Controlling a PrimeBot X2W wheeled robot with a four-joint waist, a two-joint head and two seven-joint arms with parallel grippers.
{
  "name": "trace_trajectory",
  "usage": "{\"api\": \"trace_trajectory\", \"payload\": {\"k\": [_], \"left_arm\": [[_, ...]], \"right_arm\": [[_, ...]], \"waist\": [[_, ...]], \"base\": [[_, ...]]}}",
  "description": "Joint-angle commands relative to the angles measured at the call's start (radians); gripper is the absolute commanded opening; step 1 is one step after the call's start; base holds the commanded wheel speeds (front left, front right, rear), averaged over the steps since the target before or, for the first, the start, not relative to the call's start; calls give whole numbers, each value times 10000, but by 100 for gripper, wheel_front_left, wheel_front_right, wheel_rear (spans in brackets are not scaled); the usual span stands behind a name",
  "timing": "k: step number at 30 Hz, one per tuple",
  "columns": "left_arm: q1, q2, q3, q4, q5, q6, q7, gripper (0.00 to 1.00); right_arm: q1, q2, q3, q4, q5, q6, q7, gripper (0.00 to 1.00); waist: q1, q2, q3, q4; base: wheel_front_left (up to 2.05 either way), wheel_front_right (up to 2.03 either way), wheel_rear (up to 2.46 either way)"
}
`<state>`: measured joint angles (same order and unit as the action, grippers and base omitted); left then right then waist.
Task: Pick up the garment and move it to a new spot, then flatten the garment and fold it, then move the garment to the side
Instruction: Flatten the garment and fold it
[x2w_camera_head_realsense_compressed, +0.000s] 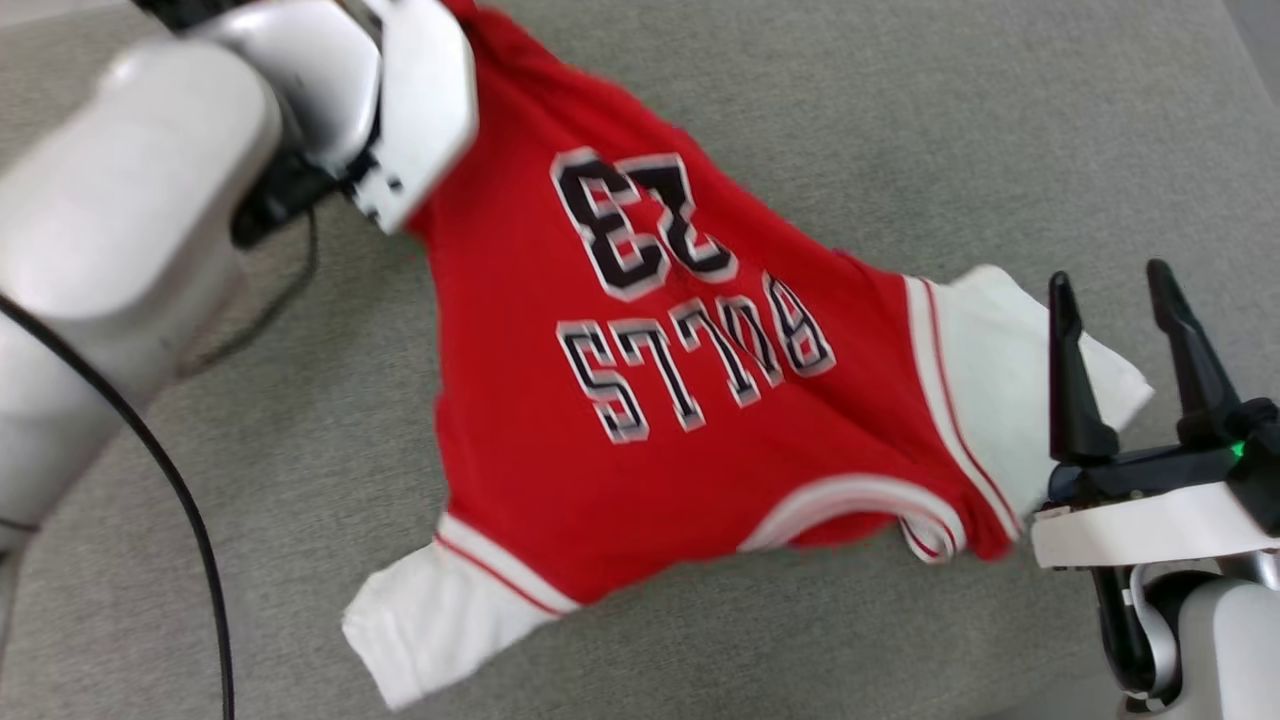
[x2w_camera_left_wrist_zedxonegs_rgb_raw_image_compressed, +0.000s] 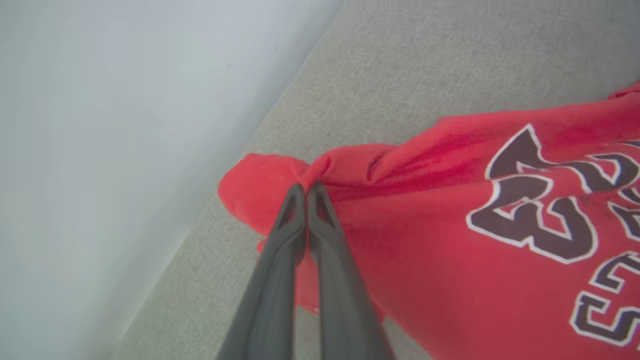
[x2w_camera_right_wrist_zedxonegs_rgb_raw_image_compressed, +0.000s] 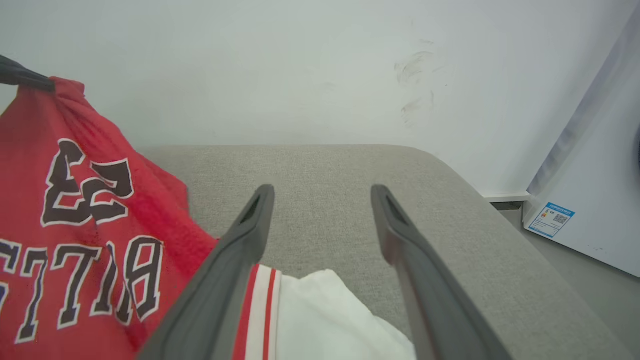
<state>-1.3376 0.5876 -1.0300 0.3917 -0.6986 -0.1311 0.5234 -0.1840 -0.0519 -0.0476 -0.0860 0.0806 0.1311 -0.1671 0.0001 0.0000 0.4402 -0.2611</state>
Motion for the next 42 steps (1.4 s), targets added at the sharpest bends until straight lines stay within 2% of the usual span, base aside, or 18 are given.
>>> {"api": "trace_trajectory", "payload": {"k": [1, 8, 12, 13, 14, 21, 30, 35, 42], "left_arm": [[-335, 39, 42, 184, 148, 28, -179, 0], [-1629, -74, -42, 1694, 1026, 97, -1476, 0], [-1559, -335, -246, 2628, 1380, 146, -2224, 0], [-1464, -411, -307, 2830, 1425, 138, -2360, 46], [-1396, -473, -345, 3024, 1465, 163, -2554, 100], [-804, -1071, -338, 4052, 1314, 207, -4054, 100], [-330, -1590, 289, 4532, 716, 372, -5980, 100], [269, -1525, 836, 4337, 166, 566, -7089, 100], [1986, -887, 1767, 3011, -427, 1332, -7830, 100]], "right_arm": [[-174, 27, 68, 54, 75, -7, -68, 100], [-309, 26, 352, 348, 298, -7, -283, 100], [-388, 28, 444, 492, 343, -7, -382, 100], [-398, 28, 461, 514, 345, -7, -385, 100], [-420, 28, 478, 543, 340, -7, -398, 100], [-409, 25, 655, 578, 102, -7, -229, 100], [-292, 24, 456, 295, -392, -7, 218, 100], [-115, 22, 293, 83, -554, -7, 531, 100], [296, 15, 23, -165, -566, -7, 838, 100]], "waist": [[-1, 0, 108, -152], [-1, 0, 460, -579], [-1, 0, 573, -666], [-1, 0, 594, -663], [-1, 0, 617, -656], [-1, 0, 407, -307], [-1, 0, -578, 470], [-1, 0, -1294, 988], [-1, 0, -2164, 1712]], "base": [[0, 0, 0], [0, 0, 0], [0, 0, 0], [0, 0, 0], [0, 0, 0], [0, 0, 0], [0, 0, 0], [0, 0, 0], [0, 0, 0]]}}
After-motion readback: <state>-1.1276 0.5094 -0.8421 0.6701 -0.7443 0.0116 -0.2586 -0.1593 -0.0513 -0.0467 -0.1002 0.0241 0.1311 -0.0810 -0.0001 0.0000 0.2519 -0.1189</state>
